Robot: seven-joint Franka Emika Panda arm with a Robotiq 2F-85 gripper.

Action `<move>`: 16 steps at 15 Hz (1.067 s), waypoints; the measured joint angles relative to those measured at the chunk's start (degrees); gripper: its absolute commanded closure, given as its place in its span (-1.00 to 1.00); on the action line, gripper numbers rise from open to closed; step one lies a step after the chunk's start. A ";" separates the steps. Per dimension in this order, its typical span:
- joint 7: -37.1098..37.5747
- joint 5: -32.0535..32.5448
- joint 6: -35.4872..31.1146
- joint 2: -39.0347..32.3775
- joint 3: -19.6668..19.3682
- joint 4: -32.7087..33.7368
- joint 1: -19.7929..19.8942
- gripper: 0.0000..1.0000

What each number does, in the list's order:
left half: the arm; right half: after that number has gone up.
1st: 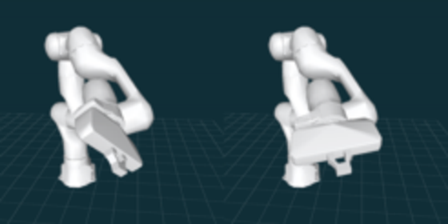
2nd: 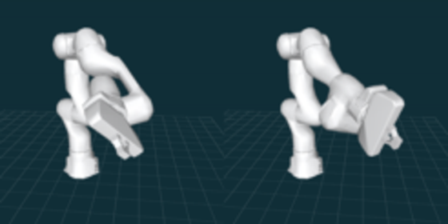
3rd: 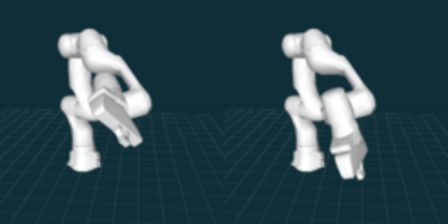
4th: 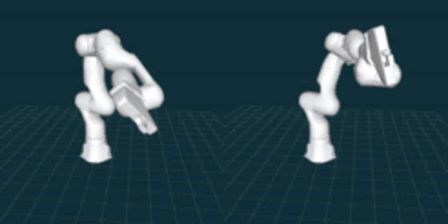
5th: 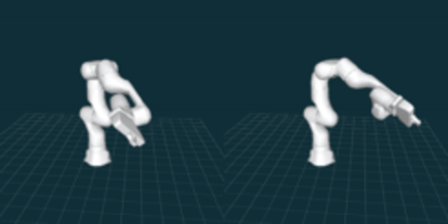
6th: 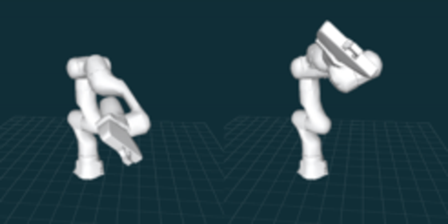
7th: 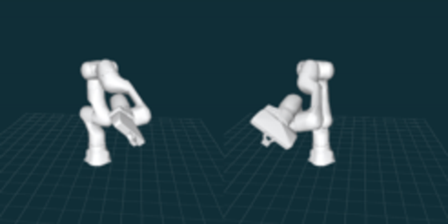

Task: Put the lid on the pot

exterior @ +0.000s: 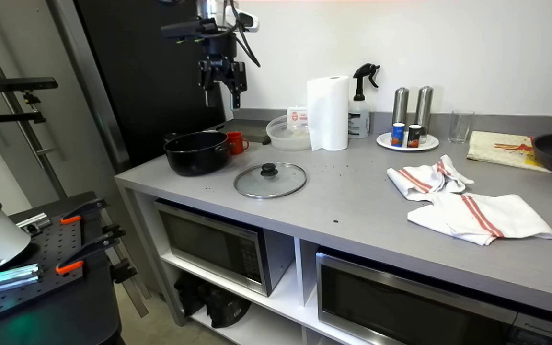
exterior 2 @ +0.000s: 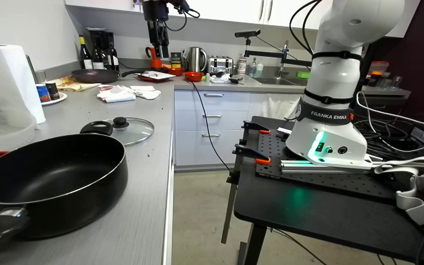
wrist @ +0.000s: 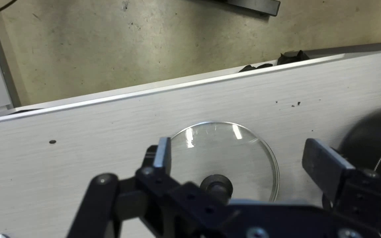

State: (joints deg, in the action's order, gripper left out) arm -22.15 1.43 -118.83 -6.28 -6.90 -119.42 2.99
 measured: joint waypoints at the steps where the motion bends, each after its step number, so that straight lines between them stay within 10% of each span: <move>1: 0.19 -0.21 -0.16 -2.29 0.46 2.31 0.06 -1.00; 16: 4.92 -0.14 0.05 -33.71 5.23 32.77 0.44 -1.00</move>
State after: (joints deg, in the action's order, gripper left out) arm -17.22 1.28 -118.78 -39.99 -1.67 -86.66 3.42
